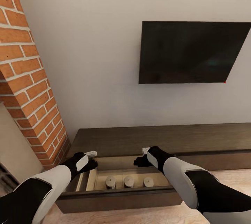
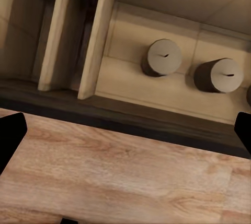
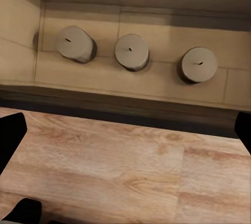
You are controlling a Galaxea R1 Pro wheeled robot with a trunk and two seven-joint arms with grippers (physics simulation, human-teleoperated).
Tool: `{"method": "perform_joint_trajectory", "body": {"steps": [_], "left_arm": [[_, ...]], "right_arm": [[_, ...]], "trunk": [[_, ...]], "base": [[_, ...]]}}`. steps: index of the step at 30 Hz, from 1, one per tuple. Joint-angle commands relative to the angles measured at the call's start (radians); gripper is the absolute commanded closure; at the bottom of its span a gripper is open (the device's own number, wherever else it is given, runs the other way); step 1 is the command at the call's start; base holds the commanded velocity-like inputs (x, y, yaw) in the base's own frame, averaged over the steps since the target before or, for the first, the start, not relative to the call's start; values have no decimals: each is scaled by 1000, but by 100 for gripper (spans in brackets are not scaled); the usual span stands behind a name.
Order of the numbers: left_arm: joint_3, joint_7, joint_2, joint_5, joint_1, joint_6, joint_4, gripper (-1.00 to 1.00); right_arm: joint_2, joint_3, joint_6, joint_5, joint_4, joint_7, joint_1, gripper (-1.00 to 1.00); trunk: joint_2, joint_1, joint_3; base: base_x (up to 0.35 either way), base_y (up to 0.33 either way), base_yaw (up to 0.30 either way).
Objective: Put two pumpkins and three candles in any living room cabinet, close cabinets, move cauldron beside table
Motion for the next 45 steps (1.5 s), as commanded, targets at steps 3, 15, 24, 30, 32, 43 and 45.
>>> {"method": "perform_joint_trajectory", "body": {"steps": [3,15,24,30,32,43,45], "left_arm": [[-7,7,1,11,0,4,-2,-100],[-7,8,-4,12,0,3,-2,-100],[-7,8,-5,12,0,-17,-1,-100],[-7,8,-5,12,0,-45,-1,-100],[-7,8,-5,12,0,-49,-1,-100],[-6,7,-5,15,0,-64,-2,-100],[-8,6,-6,17,1,-101,-3,-100]], "right_arm": [[0,1,5,3,-2,3,-1,-100],[0,1,-1,3,-5,4,0,-100],[0,1,-49,3,0,4,-1,-100],[0,1,-56,3,1,3,-1,-100],[0,0,-57,3,0,1,-1,-100],[0,0,-109,4,0,-2,-1,-100],[0,0,-162,4,4,-2,1,-100]], "trunk": [[-1,0,-1],[-1,0,11],[-1,0,26],[-1,0,34],[-1,0,34],[-1,0,35],[-1,0,35]], "base": [[-1,16,-1],[-209,-80,0],[-272,-173,0],[-244,-196,0],[-106,-87,0],[-11,51,0],[0,56,0]]}}
